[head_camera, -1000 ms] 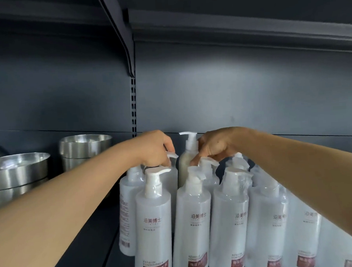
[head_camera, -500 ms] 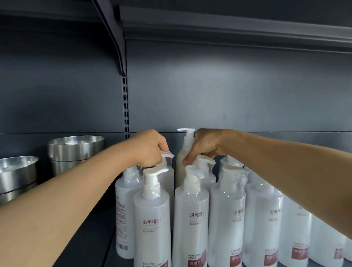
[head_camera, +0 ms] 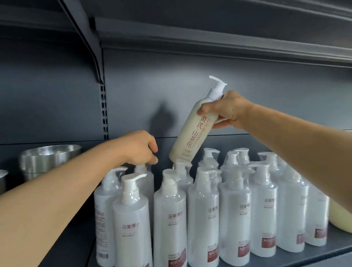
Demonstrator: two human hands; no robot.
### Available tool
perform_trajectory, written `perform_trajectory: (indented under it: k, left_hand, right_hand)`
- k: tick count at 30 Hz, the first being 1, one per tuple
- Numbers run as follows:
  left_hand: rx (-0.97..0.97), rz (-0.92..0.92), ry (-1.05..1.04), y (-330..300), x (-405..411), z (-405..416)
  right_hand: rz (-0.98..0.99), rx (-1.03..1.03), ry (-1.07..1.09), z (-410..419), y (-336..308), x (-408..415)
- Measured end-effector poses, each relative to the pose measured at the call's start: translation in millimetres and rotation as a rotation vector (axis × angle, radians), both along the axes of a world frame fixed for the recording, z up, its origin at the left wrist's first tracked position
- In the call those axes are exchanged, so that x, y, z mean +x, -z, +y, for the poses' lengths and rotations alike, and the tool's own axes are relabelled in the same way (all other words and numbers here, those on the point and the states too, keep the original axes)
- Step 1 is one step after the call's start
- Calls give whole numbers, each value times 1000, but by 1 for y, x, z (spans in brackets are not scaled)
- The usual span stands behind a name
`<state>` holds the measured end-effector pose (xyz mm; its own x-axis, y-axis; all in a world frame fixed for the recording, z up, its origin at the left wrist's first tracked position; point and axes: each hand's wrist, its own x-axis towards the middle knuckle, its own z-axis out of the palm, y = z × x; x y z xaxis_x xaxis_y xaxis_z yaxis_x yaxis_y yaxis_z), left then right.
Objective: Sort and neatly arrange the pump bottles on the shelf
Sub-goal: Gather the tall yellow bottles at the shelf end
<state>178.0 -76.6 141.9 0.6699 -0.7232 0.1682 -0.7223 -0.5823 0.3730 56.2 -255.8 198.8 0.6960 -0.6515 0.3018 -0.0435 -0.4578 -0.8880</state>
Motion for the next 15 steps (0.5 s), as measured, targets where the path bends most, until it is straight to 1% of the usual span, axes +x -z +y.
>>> perform_trajectory:
  k: [9,15]
  left_hand:
    - [-14,-187,103,-30,-54,-41]
    - [-40,-301,211,-40,-110,-75]
  right_hand:
    - [-273,35,196,-17,-16,-92]
    - [-321,22,297,-30,-23,-176]
